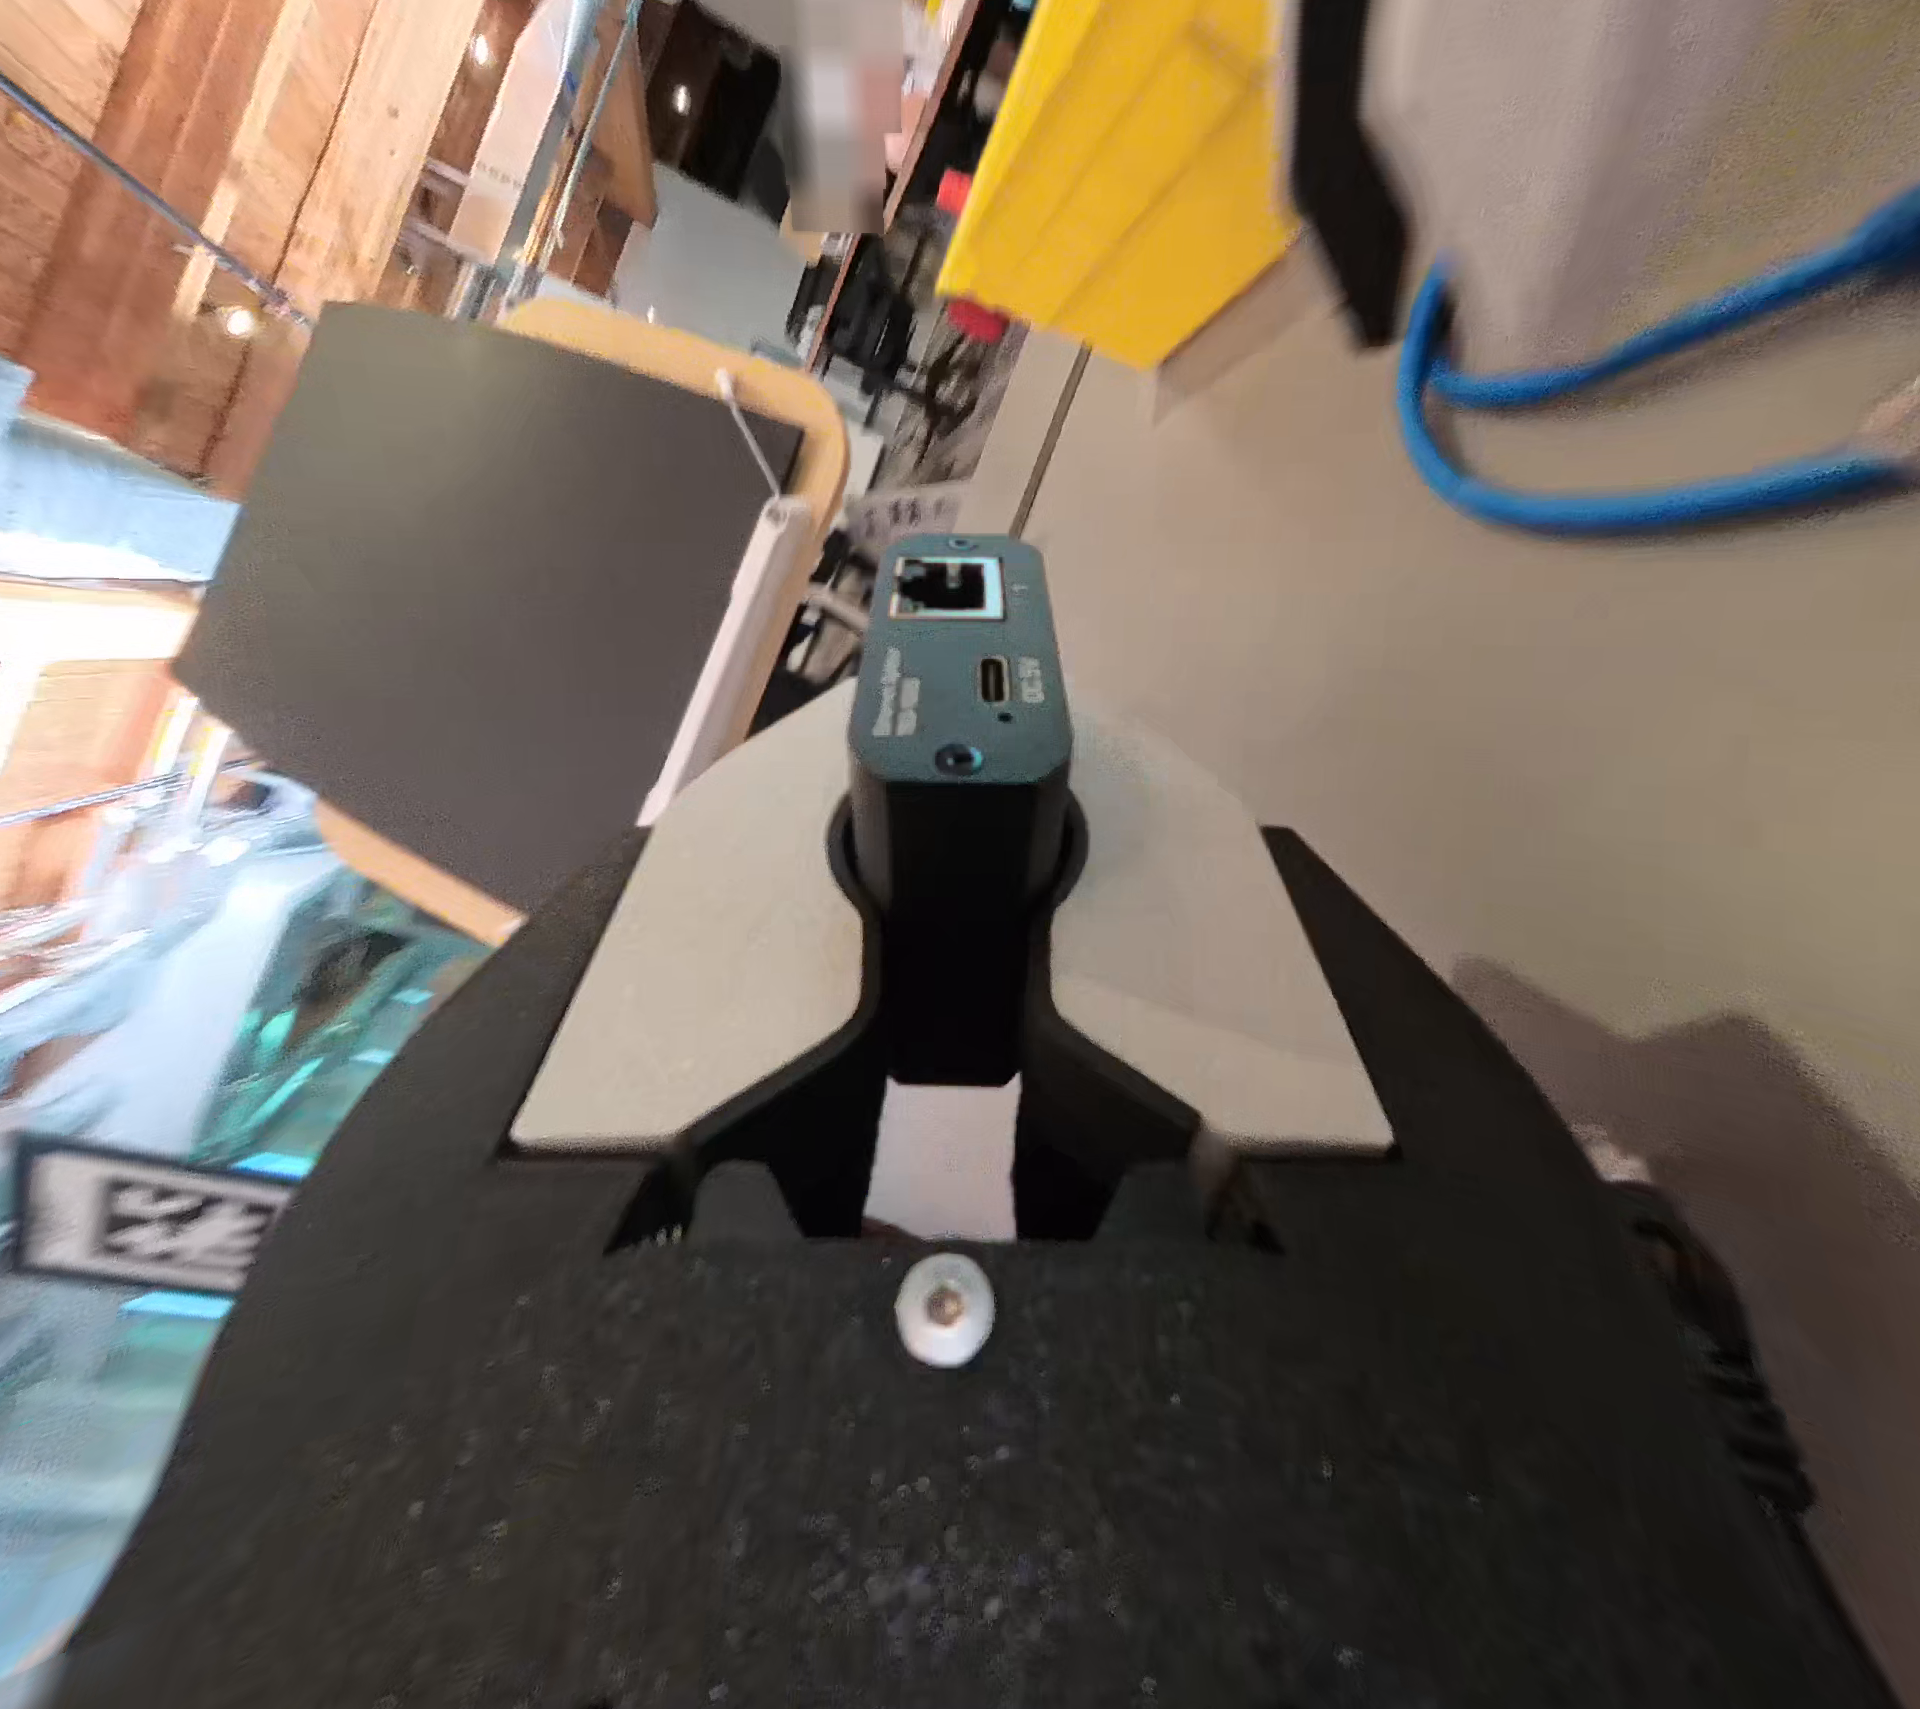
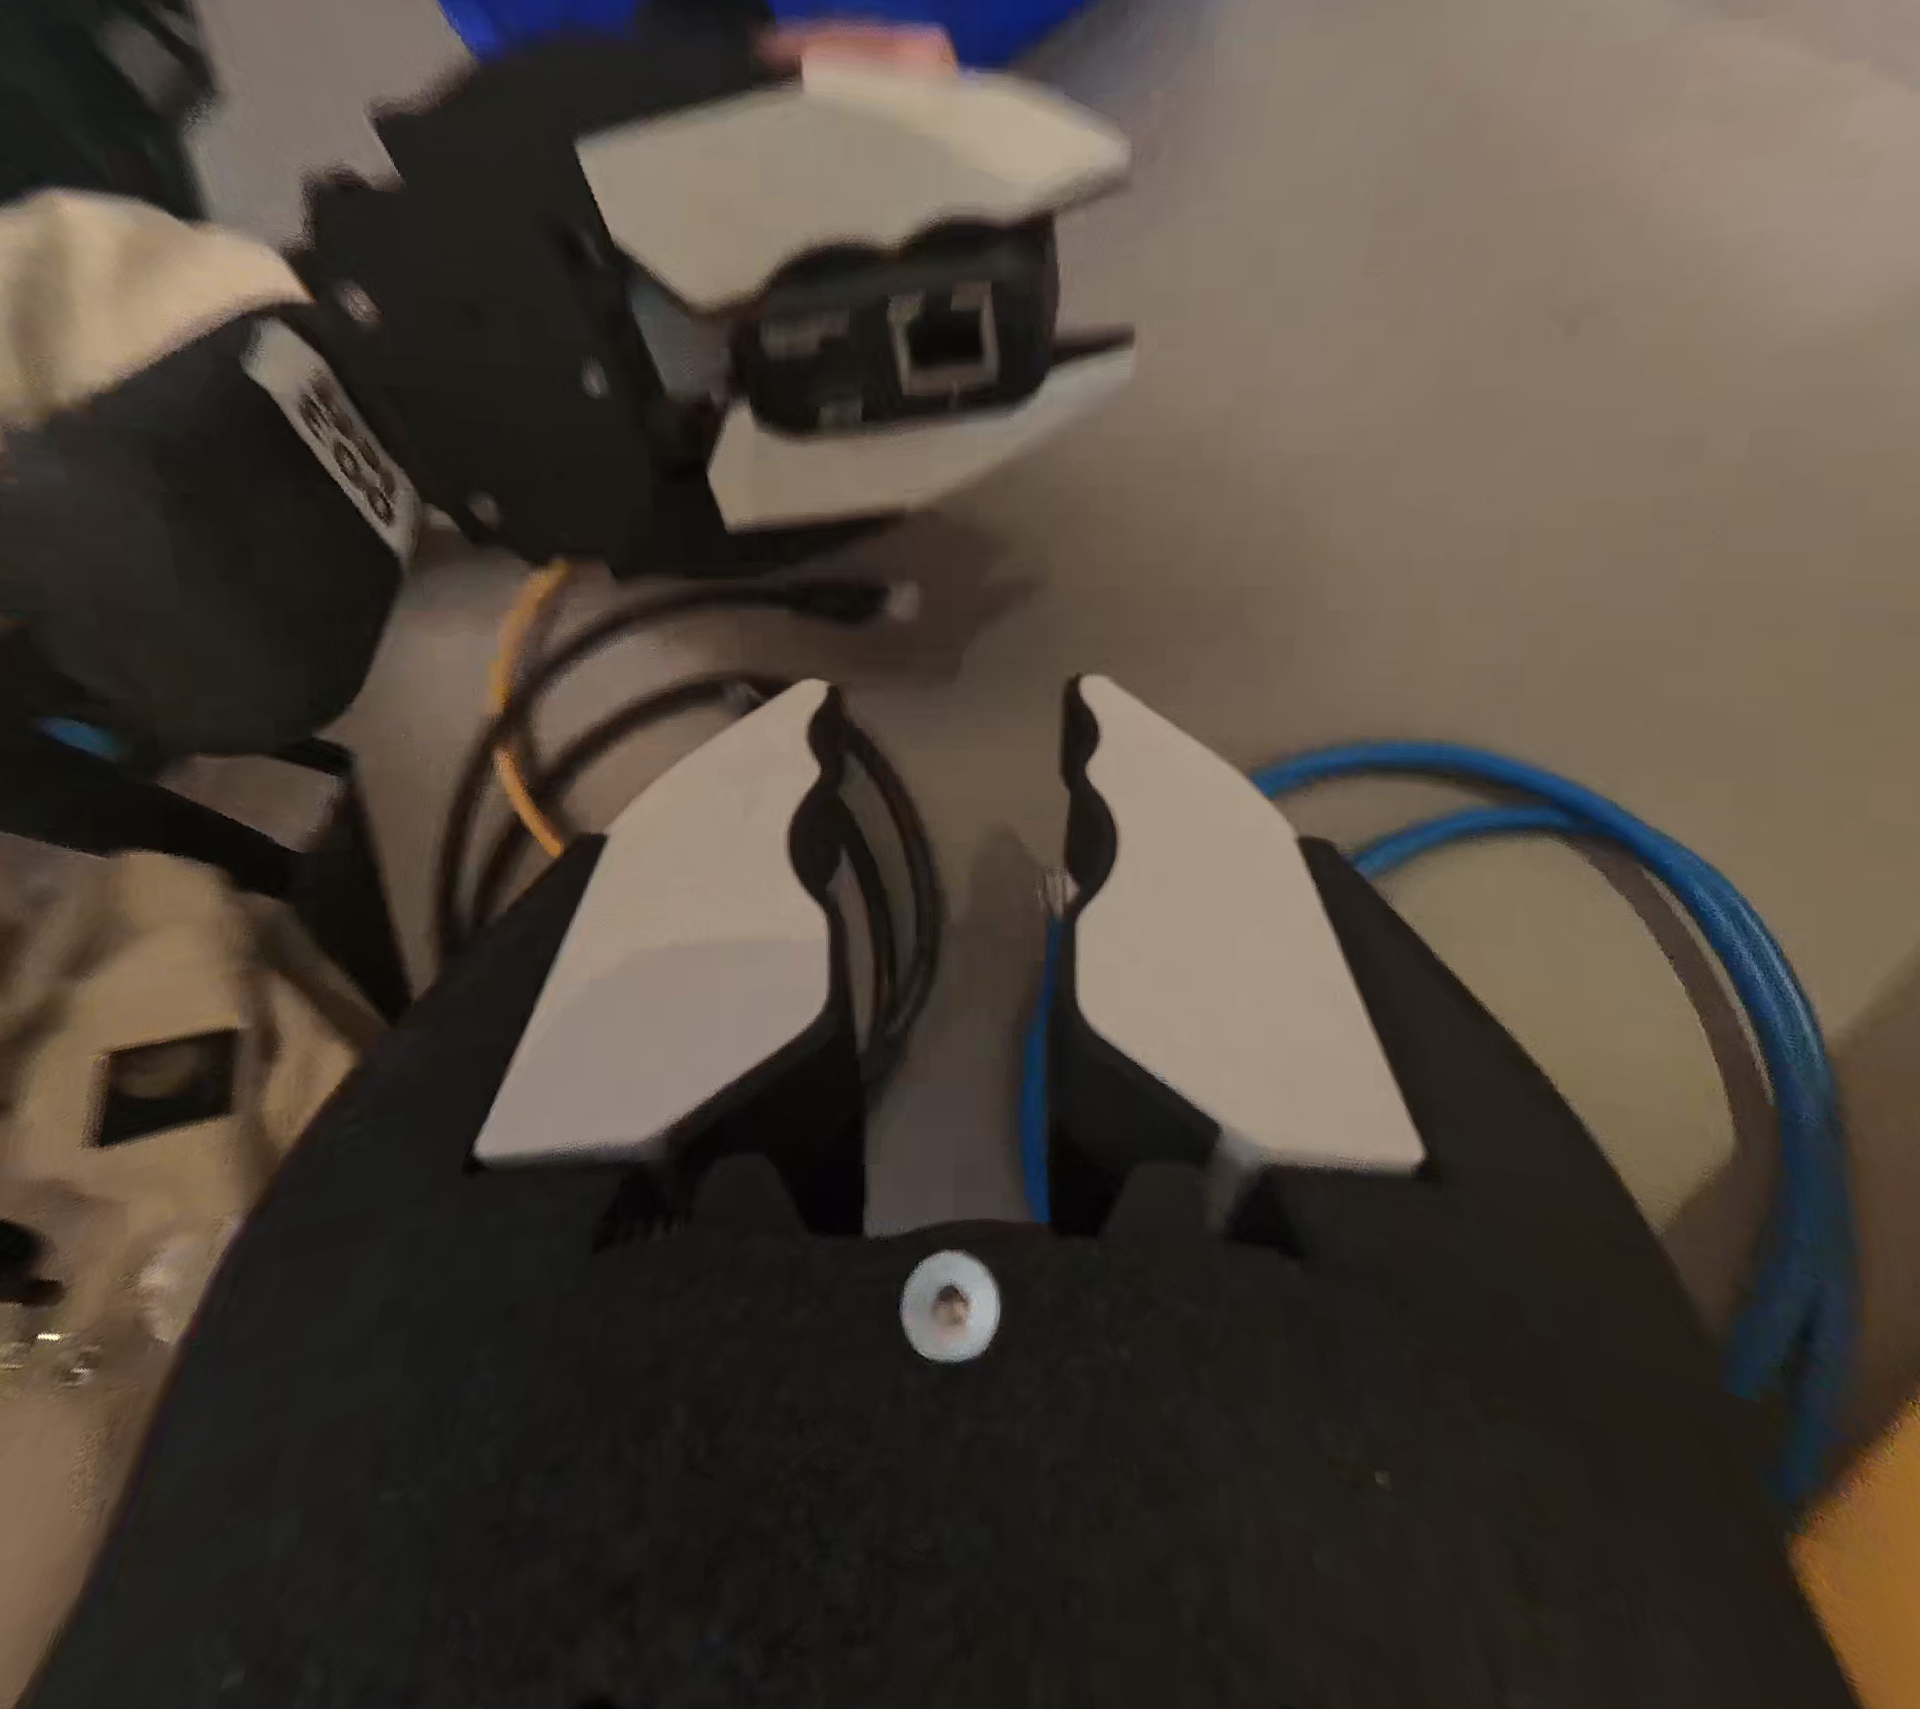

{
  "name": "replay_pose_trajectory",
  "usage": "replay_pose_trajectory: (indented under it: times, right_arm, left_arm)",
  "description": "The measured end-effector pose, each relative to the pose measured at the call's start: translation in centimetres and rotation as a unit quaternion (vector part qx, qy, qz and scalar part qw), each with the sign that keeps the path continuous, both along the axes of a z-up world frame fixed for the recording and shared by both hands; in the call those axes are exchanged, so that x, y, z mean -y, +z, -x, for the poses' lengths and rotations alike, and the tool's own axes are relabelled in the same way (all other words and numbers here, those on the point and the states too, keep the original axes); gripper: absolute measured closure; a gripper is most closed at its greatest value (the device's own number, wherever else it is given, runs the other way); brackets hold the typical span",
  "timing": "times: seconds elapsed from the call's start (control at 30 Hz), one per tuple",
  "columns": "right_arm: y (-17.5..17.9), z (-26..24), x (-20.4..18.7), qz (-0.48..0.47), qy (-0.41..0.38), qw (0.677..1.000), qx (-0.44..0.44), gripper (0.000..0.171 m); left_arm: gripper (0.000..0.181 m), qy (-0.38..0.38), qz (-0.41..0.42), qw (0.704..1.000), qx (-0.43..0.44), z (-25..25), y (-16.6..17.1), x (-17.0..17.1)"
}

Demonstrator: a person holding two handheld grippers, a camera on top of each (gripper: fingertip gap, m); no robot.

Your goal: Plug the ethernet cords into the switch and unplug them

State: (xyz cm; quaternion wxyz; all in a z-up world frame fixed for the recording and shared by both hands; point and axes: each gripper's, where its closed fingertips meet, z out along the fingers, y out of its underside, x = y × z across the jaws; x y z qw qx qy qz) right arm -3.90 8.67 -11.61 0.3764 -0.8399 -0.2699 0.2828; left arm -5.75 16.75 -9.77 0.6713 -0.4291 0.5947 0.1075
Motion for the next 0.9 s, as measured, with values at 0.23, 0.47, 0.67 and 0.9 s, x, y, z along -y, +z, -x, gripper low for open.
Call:
replay_pose_trajectory:
  times: [0.23,0.47,0.67,0.9]
  right_arm:
    - [5.2,3.2,-1.8,-0.092,0.083,0.987,-0.103,0.12]
    - [5.6,5.5,-1.5,0.074,0.136,0.941,-0.3,0.098]
    - [3.1,5.7,-1.6,0.122,0.131,0.948,-0.263,0.084]
    - [4.2,5.5,-1.0,0.11,0.146,0.935,-0.305,0.112]
  left_arm:
    - [0.155,-0.177,0.143,0.967,0.115,-0.7,1.3,3.9]
    - [0.156,-0.24,0.139,0.948,0.154,0.1,2.7,4.7]
    - [0.156,-0.251,0.079,0.955,0.137,-0.1,2.9,5.7]
    - [0.146,-0.177,0.137,0.968,0.113,-0.4,2.5,5.2]
